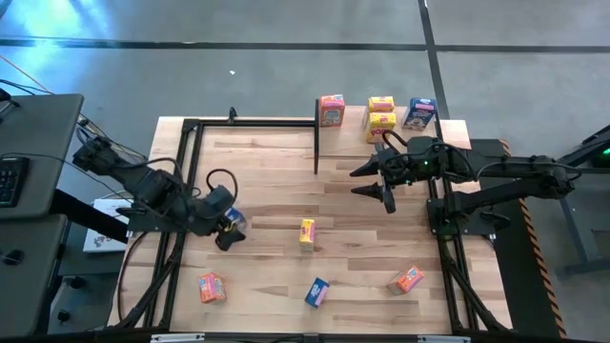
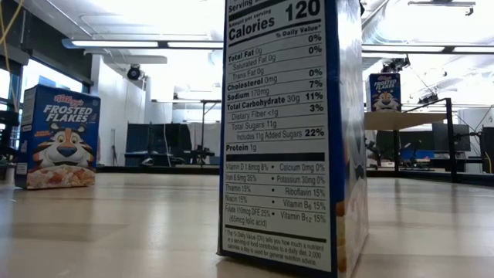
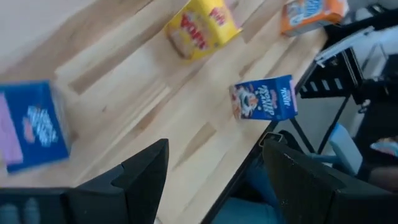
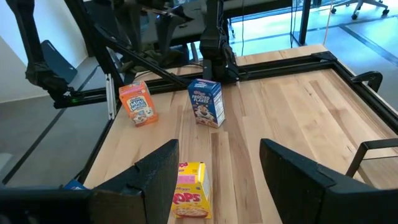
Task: Stack cereal on shelf
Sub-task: Put the left orange cereal box on the shelf aligned with the orange cereal box
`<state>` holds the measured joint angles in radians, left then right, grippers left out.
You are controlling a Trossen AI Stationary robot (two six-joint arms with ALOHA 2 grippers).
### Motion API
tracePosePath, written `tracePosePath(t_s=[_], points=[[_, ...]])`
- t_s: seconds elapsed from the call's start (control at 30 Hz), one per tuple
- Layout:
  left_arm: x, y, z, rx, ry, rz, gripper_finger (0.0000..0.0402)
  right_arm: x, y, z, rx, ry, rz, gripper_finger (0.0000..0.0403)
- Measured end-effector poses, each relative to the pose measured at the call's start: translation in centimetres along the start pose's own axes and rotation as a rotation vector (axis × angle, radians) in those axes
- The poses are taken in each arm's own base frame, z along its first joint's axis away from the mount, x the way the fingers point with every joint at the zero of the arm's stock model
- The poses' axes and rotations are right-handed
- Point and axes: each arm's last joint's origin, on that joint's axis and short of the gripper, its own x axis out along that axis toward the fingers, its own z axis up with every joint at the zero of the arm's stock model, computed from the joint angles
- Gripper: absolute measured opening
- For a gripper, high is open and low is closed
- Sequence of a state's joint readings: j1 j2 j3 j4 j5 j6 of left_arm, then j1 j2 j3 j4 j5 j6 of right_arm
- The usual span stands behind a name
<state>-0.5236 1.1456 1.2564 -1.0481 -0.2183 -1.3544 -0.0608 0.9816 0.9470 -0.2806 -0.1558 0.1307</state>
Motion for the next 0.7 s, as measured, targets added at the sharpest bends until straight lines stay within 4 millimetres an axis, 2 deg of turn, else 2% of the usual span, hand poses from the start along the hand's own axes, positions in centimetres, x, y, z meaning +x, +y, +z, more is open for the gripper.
tracePosePath(t_s=[0.47, 0.7], points=[[0.5, 0.0, -2.0, -0.295, 0.071, 0.089, 0.0252, 0.0, 0.0, -0.1, 0.002, 0.011, -0.001, 0.0217], [1.5, 0.4, -3.1, -0.397, 0.153, 0.245, 0.0252, 0.0, 0.0, -0.2, 0.002, 0.016, -0.002, 0.0217]])
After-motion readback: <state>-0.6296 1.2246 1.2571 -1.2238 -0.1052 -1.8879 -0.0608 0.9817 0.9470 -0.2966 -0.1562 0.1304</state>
